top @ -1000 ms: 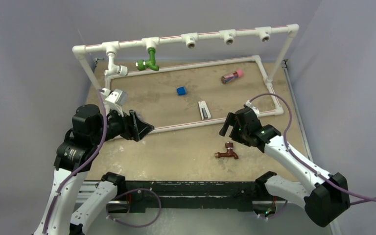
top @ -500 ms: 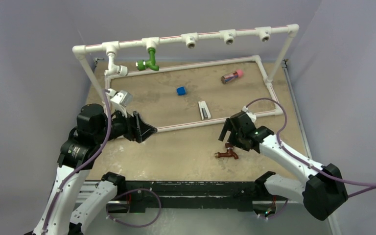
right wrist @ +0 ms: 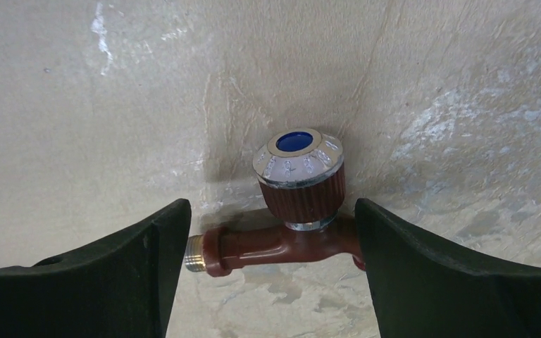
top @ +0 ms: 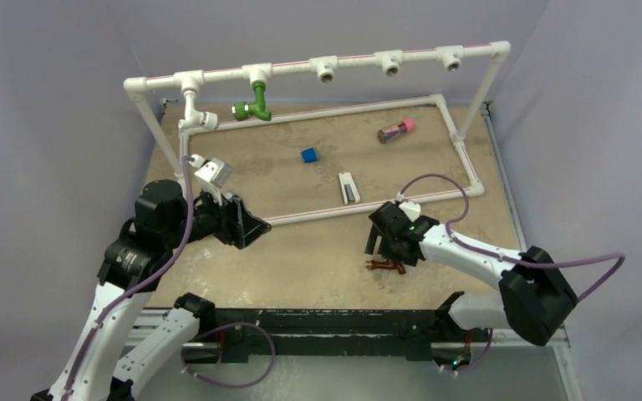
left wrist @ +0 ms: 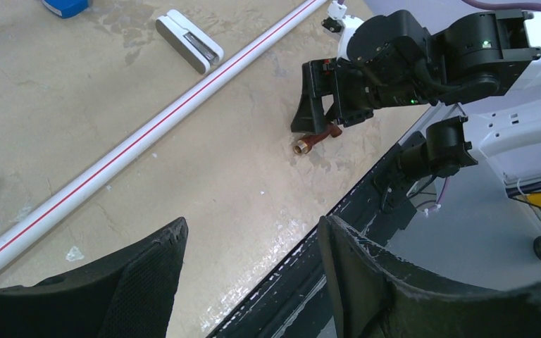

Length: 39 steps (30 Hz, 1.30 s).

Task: Install the water faucets

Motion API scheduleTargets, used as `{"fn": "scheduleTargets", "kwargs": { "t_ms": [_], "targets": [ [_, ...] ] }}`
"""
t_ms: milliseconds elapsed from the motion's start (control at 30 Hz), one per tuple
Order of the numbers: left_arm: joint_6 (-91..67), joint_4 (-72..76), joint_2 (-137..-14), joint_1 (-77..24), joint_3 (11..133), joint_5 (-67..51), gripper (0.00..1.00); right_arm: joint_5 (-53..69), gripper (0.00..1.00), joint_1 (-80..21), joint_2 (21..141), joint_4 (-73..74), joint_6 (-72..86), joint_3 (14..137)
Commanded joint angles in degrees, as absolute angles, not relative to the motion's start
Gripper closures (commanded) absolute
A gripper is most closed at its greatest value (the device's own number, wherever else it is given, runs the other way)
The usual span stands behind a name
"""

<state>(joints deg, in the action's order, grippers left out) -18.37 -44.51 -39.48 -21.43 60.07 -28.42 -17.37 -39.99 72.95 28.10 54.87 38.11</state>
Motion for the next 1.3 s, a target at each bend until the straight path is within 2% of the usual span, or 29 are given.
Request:
{"fn": "scheduleTargets", "kwargs": {
  "t_ms": [0, 133, 333, 400, 467, 533, 1267],
  "targets": [
    [-16.8, -44.3, -38.6, -23.1, 60.7, -26.3, 0.33, -22.0, 0.15, -41.9, 75.2, 31.0, 58.5, 39.4],
    [-17.0, -44.6, -38.3, -23.7, 60.6, -26.2, 0.33, -23.3, 0.22, -42.7, 77.1, 31.1, 59.3, 39.9],
    [-17.4, -45.1, -38.2, -23.8, 60.5, -27.5, 0.33, -23.7, 0.49, -43.8, 78.5, 30.5, 59.7, 40.7],
    [-17.6, -45.3, -38.2, -23.8, 60.6, -27.6, 0.33, -23.8, 0.61, -44.3, 78.9, 30.4, 59.7, 41.0],
    [-17.8, -45.8, -38.3, -23.8, 60.8, -27.4, 0.33, -23.9, 0.78, -44.9, 79.2, 30.5, 59.8, 41.3],
    [-18.0, -46.4, -38.5, -23.8, 60.9, -27.2, 0.33, -24.0, 1.00, -45.4, 79.4, 30.5, 59.9, 41.7],
    [-27.5, -47.5, -38.8, -23.8, 53.6, -27.3, 0.32, -24.5, 1.00, -58.2, 78.2, 24.2, 57.2, 53.7]
  ]
}}
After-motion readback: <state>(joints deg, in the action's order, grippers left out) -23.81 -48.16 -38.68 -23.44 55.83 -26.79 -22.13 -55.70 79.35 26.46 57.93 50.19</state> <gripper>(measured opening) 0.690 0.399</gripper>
